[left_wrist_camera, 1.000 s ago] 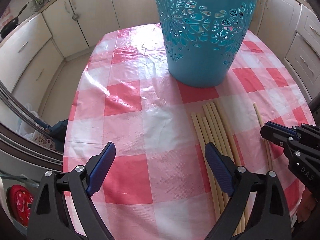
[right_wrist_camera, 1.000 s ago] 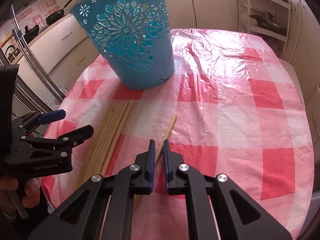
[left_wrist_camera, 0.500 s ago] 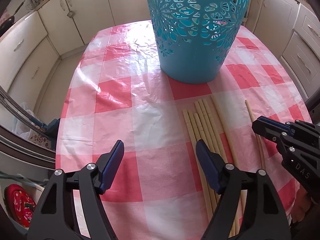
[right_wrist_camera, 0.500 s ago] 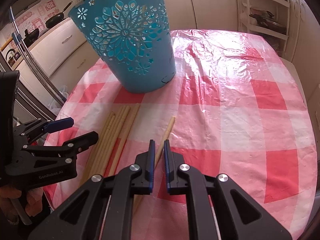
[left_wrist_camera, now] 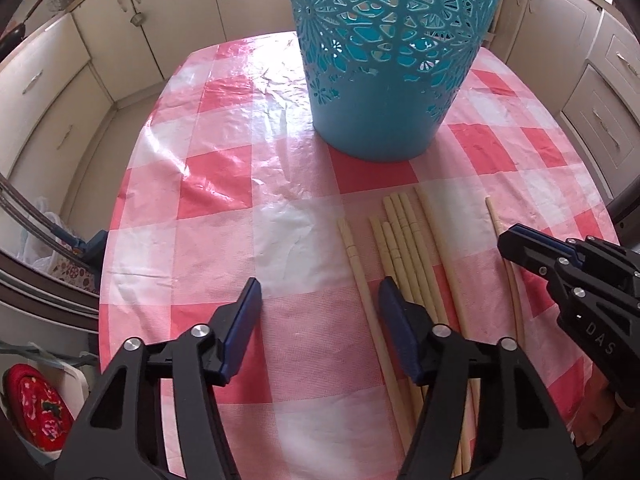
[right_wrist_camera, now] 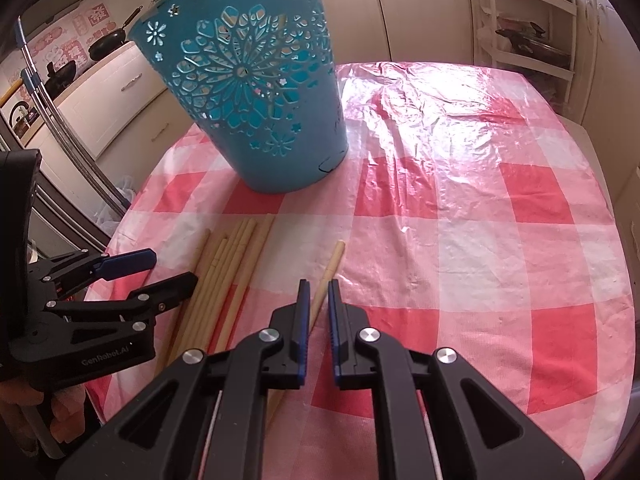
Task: Organize utensils
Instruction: 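Reach the left tool to the chopsticks and grasp one, then lift the chopstick with the left tool and drop it into the basket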
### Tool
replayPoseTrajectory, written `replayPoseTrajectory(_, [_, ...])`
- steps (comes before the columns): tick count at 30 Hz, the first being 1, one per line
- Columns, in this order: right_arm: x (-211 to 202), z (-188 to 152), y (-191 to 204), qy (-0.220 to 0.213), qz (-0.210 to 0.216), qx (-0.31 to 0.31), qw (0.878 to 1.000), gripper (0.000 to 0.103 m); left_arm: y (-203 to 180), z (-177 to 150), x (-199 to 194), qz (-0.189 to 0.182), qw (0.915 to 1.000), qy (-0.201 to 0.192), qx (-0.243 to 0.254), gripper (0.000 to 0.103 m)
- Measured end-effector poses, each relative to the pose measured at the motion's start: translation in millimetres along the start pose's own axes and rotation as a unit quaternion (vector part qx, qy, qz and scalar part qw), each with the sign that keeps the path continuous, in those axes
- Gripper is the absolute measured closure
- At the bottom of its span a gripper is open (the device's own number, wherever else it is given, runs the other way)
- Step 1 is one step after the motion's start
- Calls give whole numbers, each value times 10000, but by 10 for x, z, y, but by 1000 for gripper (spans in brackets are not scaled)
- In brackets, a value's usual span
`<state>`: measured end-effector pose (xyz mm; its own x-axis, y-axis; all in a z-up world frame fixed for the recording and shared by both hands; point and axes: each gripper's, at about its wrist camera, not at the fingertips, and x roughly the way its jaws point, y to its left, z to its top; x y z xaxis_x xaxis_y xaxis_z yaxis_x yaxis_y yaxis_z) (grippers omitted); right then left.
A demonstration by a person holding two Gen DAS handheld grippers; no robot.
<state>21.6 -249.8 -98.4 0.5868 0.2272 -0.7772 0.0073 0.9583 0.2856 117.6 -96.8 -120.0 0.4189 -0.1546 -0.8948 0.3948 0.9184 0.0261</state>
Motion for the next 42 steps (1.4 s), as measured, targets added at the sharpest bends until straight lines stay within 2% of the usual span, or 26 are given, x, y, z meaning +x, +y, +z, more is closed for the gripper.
replayPoseTrajectory(1, [5, -2, 12, 1, -15, -34, 10000, 93, -21, 3, -6, -34, 10000, -18, 55, 64])
replayPoseTrajectory(3, [8, 0, 36, 6, -50, -125, 9999, 93, -82, 9, -19, -182, 9996, -36, 228, 95])
replayPoseTrajectory(6, [18, 3, 51, 5, -70, -185, 9998, 93, -111, 13, -28, -232, 9992, -6, 316, 98])
replayPoseTrajectory(9, [28, 2, 34, 0, -37, -135, 9999, 94, 17, 44, -132, -403, 9992, -15, 81, 98])
replayPoseTrajectory(11, [28, -3, 25, -2, -13, -94, 10000, 94, 147, 95, -309, -515, 9984, -181, -119, 98])
replayPoseTrajectory(15, [25, 2, -12, 16, 62, 22, 10000, 94, 433, 252, -926, -852, 9922, -766, -487, 98])
replayPoseTrajectory(19, [25, 12, -20, 23, 75, 76, 9999, 94, 587, 605, -1669, -1016, 9776, -1740, -615, 98])
replayPoseTrajectory(23, [25, 13, -26, 18, 87, 83, 9999, 94, 452, 1022, -2130, -925, 9557, -2752, -485, 98])
replayPoseTrajectory(26, [23, 11, -29, 10, 95, 80, 9999, 94, 308, 1326, -2172, -871, 9389, -3281, -570, 98])
replayPoseTrajectory(28, [24, 11, -26, 3, 91, 75, 9999, 94, 207, 1491, -2141, -684, 9267, -3636, -660, 98])
replayPoseTrajectory(30, [25, 12, -24, -9, 83, 39, 10000, 94, 140, 1632, -2050, -486, 9178, -3863, -781, 98])
replayPoseTrajectory(32, [25, 7, -19, -22, 75, 7, 10000, 94, 78, 1757, -1927, -283, 9125, -3985, -883, 98])
replayPoseTrajectory(34, [28, 3, -8, -33, 61, -22, 10000, 94, 33, 1842, -1771, -167, 9138, -3947, -946, 98])
replayPoseTrajectory(37, [35, 6, 6, -40, 47, -52, 10000, 94, 19, 1899, -1490, -116, 9228, -3720, -1000, 98])
replayPoseTrajectory(42, [45, 9, 15, -47, 37, -47, 10000, 94, 11, 1832, -1239, -7, 9333, -3468, -926, 98])
